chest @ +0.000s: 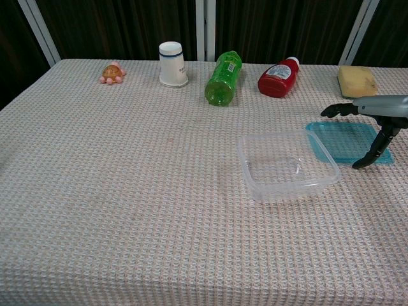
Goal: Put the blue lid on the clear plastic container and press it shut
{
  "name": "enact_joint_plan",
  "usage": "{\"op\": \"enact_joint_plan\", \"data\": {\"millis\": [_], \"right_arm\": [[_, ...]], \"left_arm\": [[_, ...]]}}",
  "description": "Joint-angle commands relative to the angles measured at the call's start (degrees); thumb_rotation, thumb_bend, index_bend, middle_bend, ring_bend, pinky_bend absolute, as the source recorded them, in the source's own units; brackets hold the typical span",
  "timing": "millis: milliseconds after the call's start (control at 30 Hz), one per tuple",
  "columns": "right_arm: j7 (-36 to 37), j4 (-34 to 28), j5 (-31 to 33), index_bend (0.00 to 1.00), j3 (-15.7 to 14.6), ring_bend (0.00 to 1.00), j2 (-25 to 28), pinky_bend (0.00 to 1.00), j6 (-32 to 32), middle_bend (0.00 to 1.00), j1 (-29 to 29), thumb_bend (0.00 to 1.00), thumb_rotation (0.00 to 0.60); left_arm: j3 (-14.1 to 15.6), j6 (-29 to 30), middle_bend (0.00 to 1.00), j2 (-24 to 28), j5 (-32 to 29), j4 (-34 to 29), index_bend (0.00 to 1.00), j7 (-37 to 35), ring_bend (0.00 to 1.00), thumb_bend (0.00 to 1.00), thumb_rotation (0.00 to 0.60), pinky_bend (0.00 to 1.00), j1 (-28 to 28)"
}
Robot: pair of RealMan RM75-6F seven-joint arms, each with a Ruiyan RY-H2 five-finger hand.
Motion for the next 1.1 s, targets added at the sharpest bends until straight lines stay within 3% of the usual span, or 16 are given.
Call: {"op": "enact_joint_plan", "data": {"millis": [33,267,600,867,1100], "right_arm": [[1.1,0.8,-0.2,0.00,0.1,0.00,-0.5,0.01,-0.2,0.12,0.2,0.03,0.600],[5.2,2.6,-3.3,0.11,0.0,0.12,-1.4,0.13,1.2,0.25,-0.5,0.07,0.600],[7.7,-1.5,-9.5,0.16,-0.5,0.16,2.2,0.18,9.7,0.28,-3.8,0.09,0.600],[1.5,-19.8,-16.6,0.16,-1.0,0.16,14.4,0.19,18.6,0.29,-6.0,0.09,0.600],[-5.1,-34.6,-15.1,0.16,-0.4,0.16,21.3,0.19,16.0,0.29,-3.7,0.09,0.600]], "left_arm": [[0.0,0.0,0.00,0.1,0.0,-0.1,0.08,0.0,0.00,0.05,0.600,0.00,0.0],[0.1,-0.2,0.00,0.1,-0.2,-0.2,0.08,0.1,0.00,0.06,0.600,0.00,-0.1],[0.1,-0.2,0.00,0.3,-0.2,-0.5,0.08,0.3,0.00,0.06,0.600,0.00,-0.2],[0.2,0.0,0.00,0.9,-0.1,-1.5,0.08,1.0,0.00,0.06,0.600,0.00,-0.1],[0.7,1.1,0.00,0.7,0.6,-2.0,0.08,1.3,0.00,0.06,0.600,0.00,0.5]]}}
